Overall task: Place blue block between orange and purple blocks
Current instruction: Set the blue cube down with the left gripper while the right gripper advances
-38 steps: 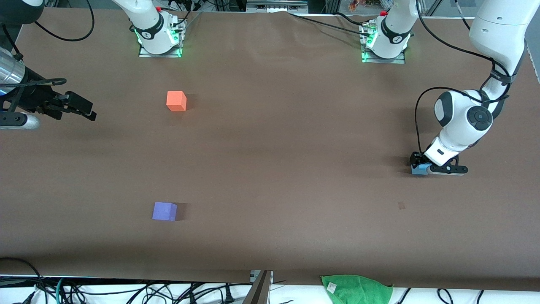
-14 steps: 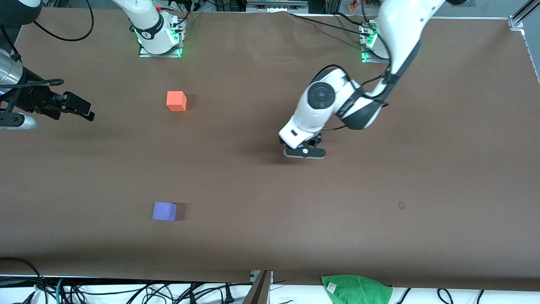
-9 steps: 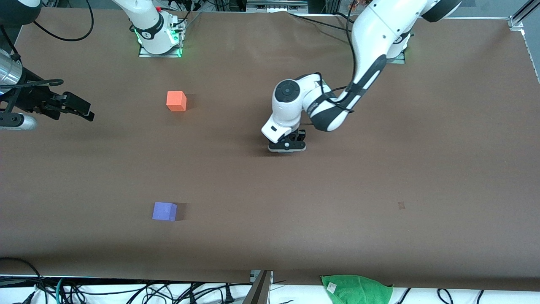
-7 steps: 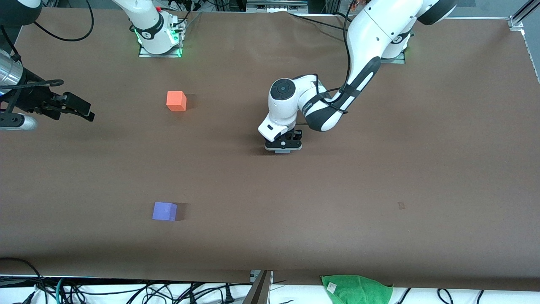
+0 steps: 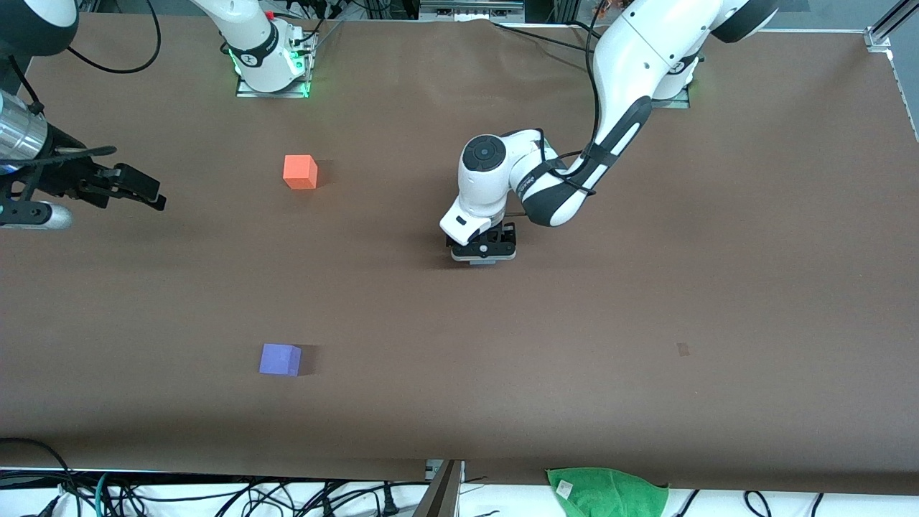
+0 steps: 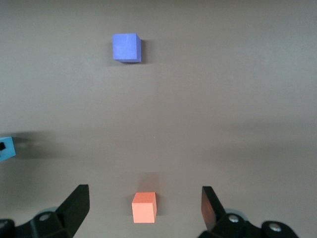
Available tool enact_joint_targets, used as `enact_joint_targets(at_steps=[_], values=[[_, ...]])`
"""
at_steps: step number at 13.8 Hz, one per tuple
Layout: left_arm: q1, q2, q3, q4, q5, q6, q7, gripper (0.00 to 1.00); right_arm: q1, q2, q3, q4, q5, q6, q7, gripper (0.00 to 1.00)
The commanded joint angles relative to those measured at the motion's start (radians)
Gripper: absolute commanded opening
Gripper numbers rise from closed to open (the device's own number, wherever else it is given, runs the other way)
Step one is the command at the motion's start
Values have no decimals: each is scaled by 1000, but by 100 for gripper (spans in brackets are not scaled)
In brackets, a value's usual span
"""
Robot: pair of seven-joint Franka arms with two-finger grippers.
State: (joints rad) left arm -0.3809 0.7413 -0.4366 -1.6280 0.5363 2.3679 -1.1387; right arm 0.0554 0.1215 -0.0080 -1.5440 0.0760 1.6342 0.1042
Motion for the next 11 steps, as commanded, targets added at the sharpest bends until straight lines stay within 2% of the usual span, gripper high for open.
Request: enact_joint_targets(at_steps=[1,3,6,8,10,11], values=[[13,-127,-5,-9,14,-111,2,100,4,70,2,10,-1,-7,-11,100],[42,-215,-8,-4,-16,-220,36,100,4,92,3,10,1,-10,-14,100],[170,-359,-8,-1,-235,-334,279,100,35,104,8,4,1,-11,-3,100],[276,-422,-8,8,-324,-375,445,100,61,112,10,10,10,-11,35,100],[356,-445,-10,66,-340,-491,548,100,116,148,10,12,19,12,118,100],[382,-445,-10,133,-343,-601,623,100,168,179,11,16,30,51,140,100]])
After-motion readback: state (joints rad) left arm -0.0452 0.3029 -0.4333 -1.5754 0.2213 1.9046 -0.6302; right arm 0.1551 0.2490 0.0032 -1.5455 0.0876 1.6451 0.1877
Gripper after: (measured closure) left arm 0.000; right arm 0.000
